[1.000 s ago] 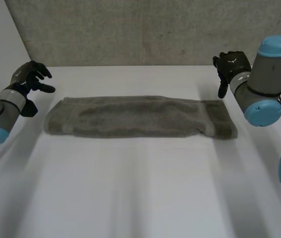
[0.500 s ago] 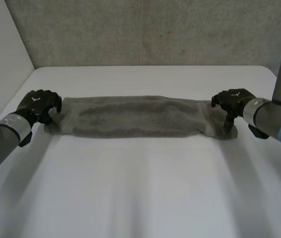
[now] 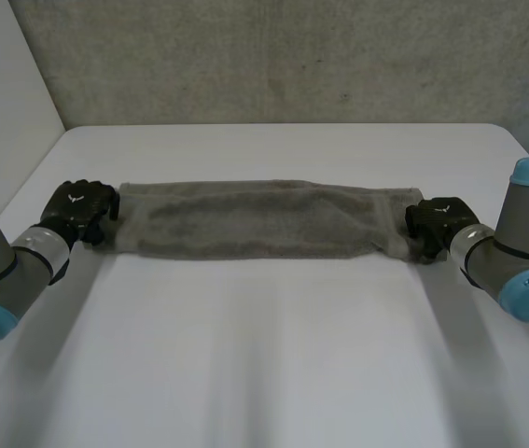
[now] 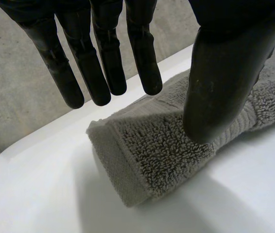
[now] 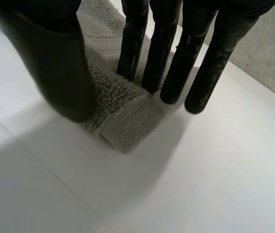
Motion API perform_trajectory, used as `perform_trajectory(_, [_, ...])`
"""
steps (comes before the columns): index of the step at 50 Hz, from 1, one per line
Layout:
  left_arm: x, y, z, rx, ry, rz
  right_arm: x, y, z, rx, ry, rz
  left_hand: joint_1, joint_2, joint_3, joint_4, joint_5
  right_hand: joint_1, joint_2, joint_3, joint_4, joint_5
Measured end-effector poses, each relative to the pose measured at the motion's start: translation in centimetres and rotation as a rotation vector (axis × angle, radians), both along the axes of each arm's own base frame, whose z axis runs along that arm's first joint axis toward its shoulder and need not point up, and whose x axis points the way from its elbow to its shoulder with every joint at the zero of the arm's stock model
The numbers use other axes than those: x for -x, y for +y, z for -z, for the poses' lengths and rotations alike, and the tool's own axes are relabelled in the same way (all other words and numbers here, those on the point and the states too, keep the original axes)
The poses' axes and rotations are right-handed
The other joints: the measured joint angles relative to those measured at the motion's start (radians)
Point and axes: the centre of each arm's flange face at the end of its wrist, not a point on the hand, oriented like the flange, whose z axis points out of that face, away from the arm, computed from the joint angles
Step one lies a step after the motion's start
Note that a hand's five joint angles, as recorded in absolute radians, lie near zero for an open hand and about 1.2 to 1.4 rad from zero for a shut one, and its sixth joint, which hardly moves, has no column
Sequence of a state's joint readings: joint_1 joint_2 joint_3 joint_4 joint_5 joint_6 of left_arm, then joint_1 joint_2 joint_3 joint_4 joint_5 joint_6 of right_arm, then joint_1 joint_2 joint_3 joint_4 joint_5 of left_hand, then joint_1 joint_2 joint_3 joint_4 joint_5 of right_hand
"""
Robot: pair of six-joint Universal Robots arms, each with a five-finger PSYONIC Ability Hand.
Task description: Fold the towel.
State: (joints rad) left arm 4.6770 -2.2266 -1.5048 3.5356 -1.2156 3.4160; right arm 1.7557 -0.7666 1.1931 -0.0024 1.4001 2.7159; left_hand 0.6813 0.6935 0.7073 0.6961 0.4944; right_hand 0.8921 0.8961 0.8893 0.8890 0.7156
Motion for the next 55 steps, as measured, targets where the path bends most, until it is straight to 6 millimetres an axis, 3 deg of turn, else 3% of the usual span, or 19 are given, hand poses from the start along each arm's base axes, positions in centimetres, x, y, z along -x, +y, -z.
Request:
perform_trajectory(5, [-0.1, 0.0, 0.2, -0.003, -0.004, -0.009, 0.3, -0.6, 0.1, 0.027, -0.001, 0.012, 0.0, 0.0, 0.0, 0.0, 0.0, 0.383, 0.385, 0.378, 0.392, 0.399])
perform_trajectory(7, [-0.1, -0.1, 0.2, -0.003, -0.004, -0.009, 0.6, -0.9, 0.0, 0.04, 0.001, 0.022, 0.0, 0.0, 0.0, 0.0, 0.0, 0.416, 0.404, 0.415, 0.439, 0.434])
perform_trajectory(17, [-0.1, -0.1, 0.2, -0.001, -0.004, -0.009, 3.5, -2.7, -1.2, 0.085, 0.007, 0.102, -0.003, -0.002, 0.0, -0.002, -0.004, 0.416, 0.404, 0.425, 0.444, 0.434])
perform_trajectory(32, [0.0, 0.5, -1.1, 0.012, 0.008, -0.01, 3.9, -1.9, -2.6, 0.065, 0.013, 0.097, -0.094, -0.089, -0.097, -0.088, -0.092, 0.419, 0.404, 0.437, 0.444, 0.434])
perform_trajectory(38, [0.3, 1.2, -2.4, 0.035, 0.011, -0.002, 7.1, -2.4, -3.3, 0.057, 0.079, 0.139, -0.387, -0.399, -0.401, -0.392, -0.405, 0.419, 0.404, 0.437, 0.444, 0.434])
perform_trajectory(43, [0.7, 1.6, -3.2, 0.05, 0.014, 0.008, 10.1, -3.5, -4.4, 0.094, 0.165, 0.181, -0.399, -0.419, -0.427, -0.412, -0.421, 0.42, 0.404, 0.437, 0.444, 0.434])
perform_trajectory(47, [1.0, 1.8, -3.6, 0.055, 0.024, 0.015, 11.7, -4.7, -6.6, 0.166, 0.23, 0.2, -0.399, -0.42, -0.427, -0.412, -0.421, 0.42, 0.404, 0.437, 0.444, 0.434])
perform_trajectory(50, [1.1, 1.9, -3.8, 0.056, 0.03, 0.017, 11.8, -5.1, -7.7, 0.2, 0.242, 0.201, -0.399, -0.42, -0.427, -0.412, -0.421, 0.422, 0.404, 0.437, 0.444, 0.434])
perform_trajectory(53, [1.2, 1.9, -3.8, 0.055, 0.036, 0.017, 10.4, -5.2, -9.4, 0.241, 0.236, 0.178, -0.399, -0.42, -0.427, -0.412, -0.421, 0.423, 0.404, 0.439, 0.444, 0.434])
perform_trajectory(55, [1.2, 1.9, -3.9, 0.055, 0.039, 0.018, 7.5, -4.8, -10.6, 0.274, 0.216, 0.121, -0.399, -0.42, -0.427, -0.412, -0.421, 0.423, 0.404, 0.449, 0.444, 0.434])
